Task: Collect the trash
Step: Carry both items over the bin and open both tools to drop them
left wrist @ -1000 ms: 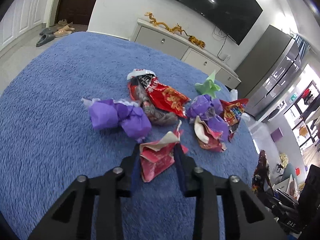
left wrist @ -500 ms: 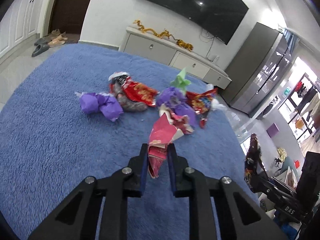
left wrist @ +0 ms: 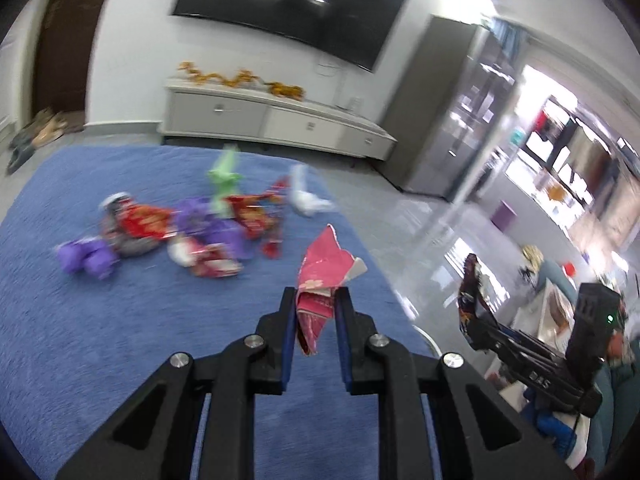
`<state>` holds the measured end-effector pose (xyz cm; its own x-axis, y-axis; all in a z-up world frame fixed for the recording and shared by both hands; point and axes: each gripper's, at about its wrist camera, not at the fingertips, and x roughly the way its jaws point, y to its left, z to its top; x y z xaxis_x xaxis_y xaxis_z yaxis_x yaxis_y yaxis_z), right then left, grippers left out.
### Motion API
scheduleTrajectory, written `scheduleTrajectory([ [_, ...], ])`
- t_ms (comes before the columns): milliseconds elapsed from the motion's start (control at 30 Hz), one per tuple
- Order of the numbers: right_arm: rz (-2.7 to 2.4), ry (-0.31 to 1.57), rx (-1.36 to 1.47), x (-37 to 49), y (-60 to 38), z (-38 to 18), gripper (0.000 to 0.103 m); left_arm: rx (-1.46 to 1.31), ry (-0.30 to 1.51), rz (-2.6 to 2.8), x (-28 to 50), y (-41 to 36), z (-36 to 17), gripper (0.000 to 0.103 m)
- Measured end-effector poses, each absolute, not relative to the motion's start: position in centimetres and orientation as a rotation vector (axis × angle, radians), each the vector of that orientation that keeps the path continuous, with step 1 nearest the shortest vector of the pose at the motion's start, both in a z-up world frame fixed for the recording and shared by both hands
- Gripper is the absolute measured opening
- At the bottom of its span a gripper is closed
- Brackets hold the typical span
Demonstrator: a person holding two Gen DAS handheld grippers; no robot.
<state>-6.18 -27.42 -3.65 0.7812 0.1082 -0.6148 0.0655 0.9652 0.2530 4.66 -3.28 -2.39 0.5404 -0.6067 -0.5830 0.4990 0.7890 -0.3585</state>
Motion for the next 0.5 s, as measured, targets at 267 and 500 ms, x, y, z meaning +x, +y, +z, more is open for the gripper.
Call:
scheduleTrajectory([
  [267, -0.194, 0.695, 0.352, -9.2, -35.4, -6.0, 0.032, 0.000, 0.806, -0.865, 3.3, -15.8, -2.6, 0.017],
  [500, -0.298, 0.752, 0.456, -10.4, -40.7, -9.7, 0.032, 0.114, 0.901, -0.961, 2.8, -25.3, -5.8, 0.018],
])
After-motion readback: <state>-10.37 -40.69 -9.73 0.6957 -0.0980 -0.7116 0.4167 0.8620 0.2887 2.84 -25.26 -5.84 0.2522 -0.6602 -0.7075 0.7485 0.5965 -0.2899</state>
